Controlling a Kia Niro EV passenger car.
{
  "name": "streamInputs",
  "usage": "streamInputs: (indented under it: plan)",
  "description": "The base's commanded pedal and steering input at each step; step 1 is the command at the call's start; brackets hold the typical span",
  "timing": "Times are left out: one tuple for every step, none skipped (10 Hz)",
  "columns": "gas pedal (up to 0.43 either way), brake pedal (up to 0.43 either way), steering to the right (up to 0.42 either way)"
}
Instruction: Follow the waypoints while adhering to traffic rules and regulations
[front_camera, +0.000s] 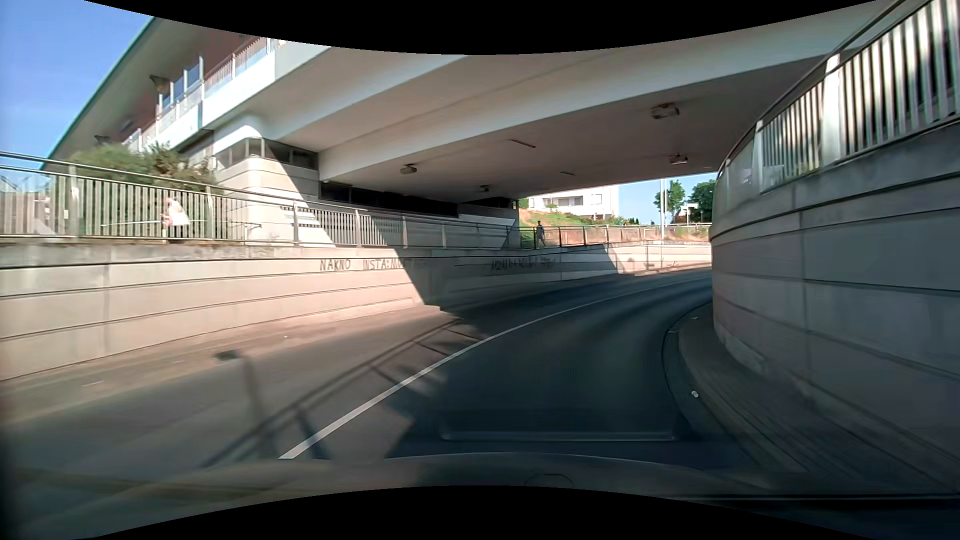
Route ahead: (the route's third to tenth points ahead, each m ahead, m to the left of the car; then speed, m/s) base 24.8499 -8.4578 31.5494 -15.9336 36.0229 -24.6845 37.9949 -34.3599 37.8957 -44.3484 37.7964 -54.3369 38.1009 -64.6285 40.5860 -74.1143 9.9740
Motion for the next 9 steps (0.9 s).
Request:
streamInputs:
  plan:
    - [0.000,0.000,0.122]
    - [0.000,0.000,0.122]
    - [0.000,0.000,0.123]
    - [0.000,0.000,0.123]
    - [0.000,0.000,0.125]
    - [0.000,0.000,0.126]
    - [0.000,0.000,0.127]
    - [0.000,0.000,0.126]
    - [0.000,0.000,0.127]
